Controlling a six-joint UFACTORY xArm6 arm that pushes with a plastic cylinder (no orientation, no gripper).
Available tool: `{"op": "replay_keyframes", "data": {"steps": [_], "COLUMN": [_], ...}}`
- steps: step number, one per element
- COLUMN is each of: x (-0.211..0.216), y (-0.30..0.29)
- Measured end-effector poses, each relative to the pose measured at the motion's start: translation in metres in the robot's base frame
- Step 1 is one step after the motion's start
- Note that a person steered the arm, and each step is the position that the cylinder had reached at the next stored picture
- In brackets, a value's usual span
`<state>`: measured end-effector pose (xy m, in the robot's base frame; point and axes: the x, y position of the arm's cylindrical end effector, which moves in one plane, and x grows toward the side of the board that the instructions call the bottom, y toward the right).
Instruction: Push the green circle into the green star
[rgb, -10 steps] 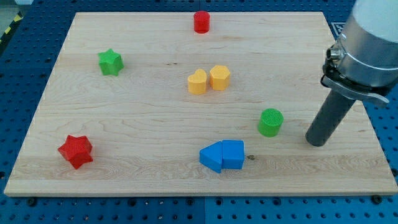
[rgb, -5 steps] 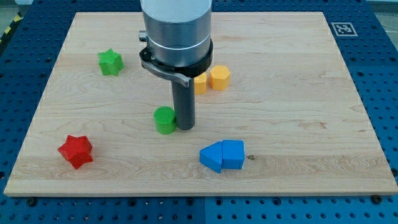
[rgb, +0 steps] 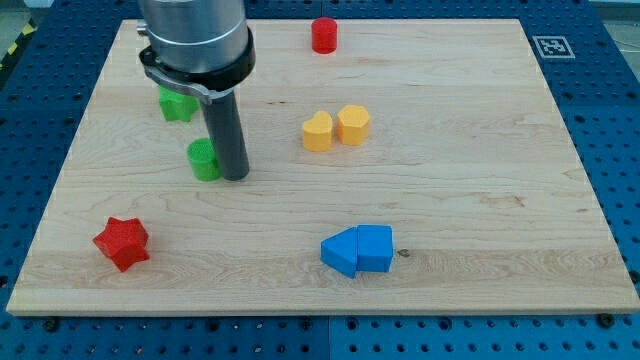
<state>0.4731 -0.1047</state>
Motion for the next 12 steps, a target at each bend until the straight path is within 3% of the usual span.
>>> {"op": "replay_keyframes", "data": {"steps": [1, 2, 4, 6, 8, 12], "x": [0.03, 0.028, -0.026, 0.01, -0.008, -0.056], "y": [0.005, -0.004, -0.063, -0.009, 0.003, -0.029]}}
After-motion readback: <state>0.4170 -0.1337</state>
